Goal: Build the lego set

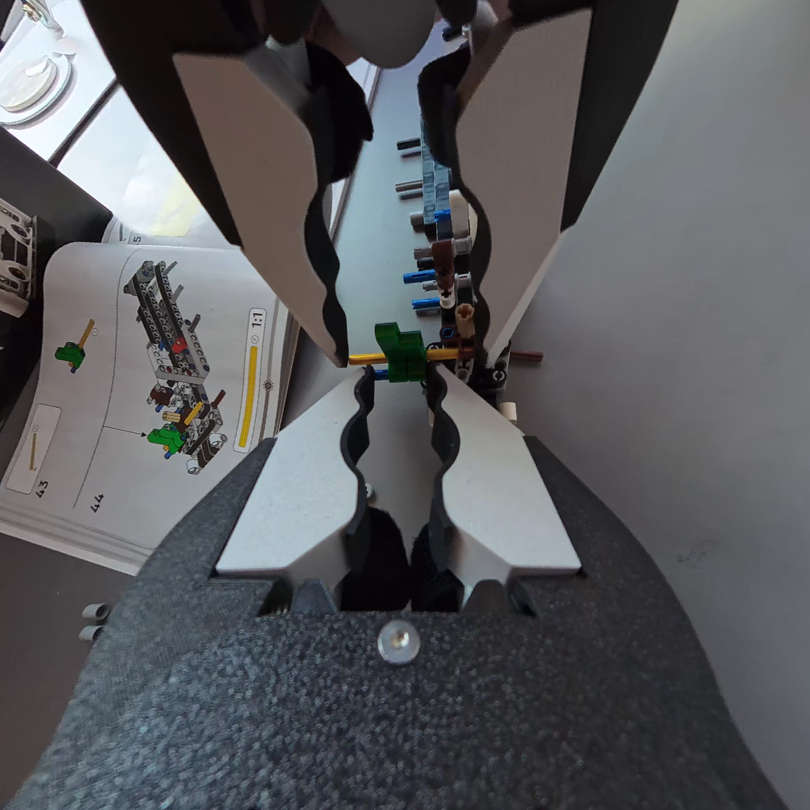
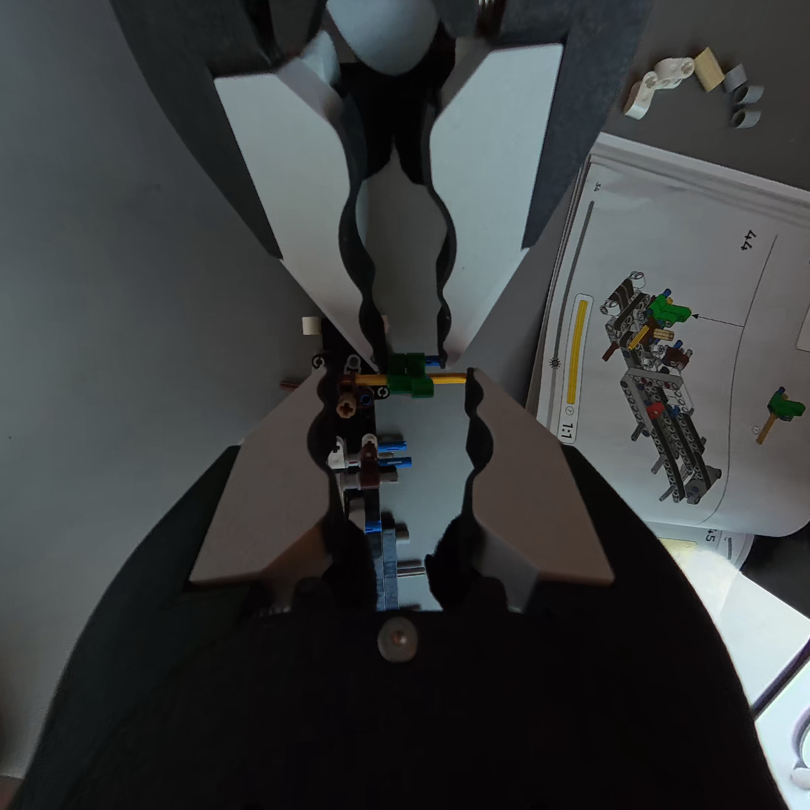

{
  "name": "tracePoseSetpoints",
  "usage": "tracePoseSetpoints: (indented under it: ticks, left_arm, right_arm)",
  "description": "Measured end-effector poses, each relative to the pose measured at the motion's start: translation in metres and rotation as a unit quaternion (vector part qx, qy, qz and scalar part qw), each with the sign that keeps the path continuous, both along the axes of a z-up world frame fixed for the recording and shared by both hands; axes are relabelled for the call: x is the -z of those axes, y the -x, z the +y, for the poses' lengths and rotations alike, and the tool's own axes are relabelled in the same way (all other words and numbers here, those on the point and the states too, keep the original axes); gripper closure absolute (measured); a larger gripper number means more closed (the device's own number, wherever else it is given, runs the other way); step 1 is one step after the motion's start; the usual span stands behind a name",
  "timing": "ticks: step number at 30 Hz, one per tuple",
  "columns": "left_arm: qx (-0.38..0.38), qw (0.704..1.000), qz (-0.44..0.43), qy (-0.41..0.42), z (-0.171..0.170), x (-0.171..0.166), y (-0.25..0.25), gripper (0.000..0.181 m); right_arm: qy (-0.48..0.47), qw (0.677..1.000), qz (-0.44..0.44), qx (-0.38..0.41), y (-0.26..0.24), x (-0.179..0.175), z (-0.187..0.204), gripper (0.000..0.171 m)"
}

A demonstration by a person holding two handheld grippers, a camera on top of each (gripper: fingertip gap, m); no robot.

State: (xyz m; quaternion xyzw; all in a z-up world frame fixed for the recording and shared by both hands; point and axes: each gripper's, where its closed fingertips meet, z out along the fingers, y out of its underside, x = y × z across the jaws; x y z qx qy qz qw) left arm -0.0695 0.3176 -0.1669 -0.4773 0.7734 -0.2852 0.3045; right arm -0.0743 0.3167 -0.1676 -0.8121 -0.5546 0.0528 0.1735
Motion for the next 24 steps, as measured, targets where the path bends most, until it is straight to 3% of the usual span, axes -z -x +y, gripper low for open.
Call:
tracePoseSetpoints:
  ticks: [24]
  left_arm:
    - [-0.016, 1.0, -0.003, -0.003, 0.0033, -0.0002, -0.0028, 0.159]
  right_arm:
    - [-0.016, 1.0, 0.013, 0.016, -0.0027, 0.0021, 0.0042, 0.116]
